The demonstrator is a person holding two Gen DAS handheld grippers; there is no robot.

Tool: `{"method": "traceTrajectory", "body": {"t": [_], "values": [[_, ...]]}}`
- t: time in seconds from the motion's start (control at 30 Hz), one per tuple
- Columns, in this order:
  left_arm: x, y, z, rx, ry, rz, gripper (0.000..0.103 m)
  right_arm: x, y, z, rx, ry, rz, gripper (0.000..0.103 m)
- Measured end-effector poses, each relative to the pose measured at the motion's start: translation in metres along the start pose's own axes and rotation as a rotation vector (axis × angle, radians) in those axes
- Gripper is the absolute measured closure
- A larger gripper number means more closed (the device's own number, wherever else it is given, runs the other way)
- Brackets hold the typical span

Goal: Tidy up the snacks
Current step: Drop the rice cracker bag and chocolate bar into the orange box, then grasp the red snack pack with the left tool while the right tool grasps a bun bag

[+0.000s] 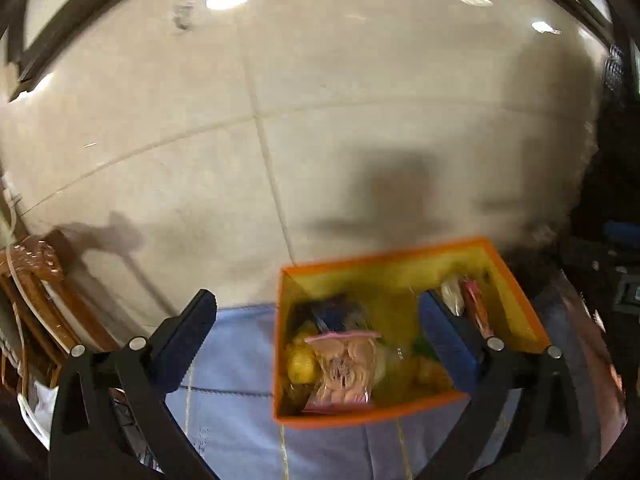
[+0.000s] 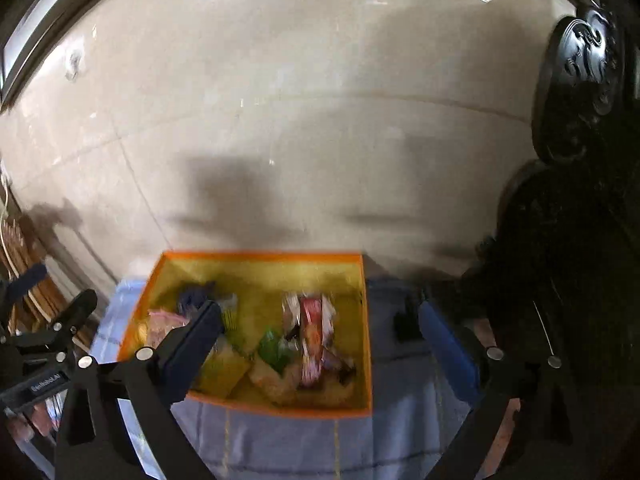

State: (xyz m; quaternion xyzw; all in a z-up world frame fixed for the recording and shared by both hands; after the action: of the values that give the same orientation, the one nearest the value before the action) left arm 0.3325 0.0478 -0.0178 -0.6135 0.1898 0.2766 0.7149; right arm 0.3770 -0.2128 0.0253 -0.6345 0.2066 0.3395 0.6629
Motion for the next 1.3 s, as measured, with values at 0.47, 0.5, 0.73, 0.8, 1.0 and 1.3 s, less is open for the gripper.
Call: {"method": "traceTrajectory", "body": {"t": [0.47, 0.5, 0.73, 0.8, 1.0, 1.3], "values": [[0.023, 0.242, -0.033, 0.188, 0.071, 0.354, 0.004, 0.033, 0.255, 0.063, 0.017, -0.024, 0.381, 0.004], [0.032, 0.252, -0.034, 0.179, 0.065, 0.379, 0.004, 0.042, 0.259, 0.065, 0.001, 0.032, 0.389, 0.004], [0.039, 0.262, -0.019, 0.016, 0.117, 0.339, 0.004, 0.067, 0.281, 0.089, -0.031, 0.037, 0.422, 0.032], [0.037, 0.264, -0.02, -0.024, 0.195, 0.343, 0.03, 0.067, 0.288, 0.09, 0.019, 0.016, 0.427, 0.064], [0.003, 0.267, -0.057, 0.218, 0.257, 0.302, 0.076, 0.056, 0.294, 0.079, 0.136, -0.065, 0.47, 0.068], [0.014, 0.275, -0.071, 0.203, 0.212, 0.356, 0.004, 0.052, 0.297, 0.075, 0.155, -0.077, 0.473, 0.067]]}}
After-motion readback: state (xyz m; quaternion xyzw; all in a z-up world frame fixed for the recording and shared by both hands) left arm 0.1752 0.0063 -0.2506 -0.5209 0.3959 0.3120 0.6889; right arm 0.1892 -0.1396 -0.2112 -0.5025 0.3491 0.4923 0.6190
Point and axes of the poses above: each gripper's, at about its wrist camera, not at the fingertips, and x roughly the way its jaws point, z to its left, y to its underside, the point moved 4 cm from there along x, roughly the way its jaws point, and after that the axes turned 5 degrees about -y, right-handed, at the moved point
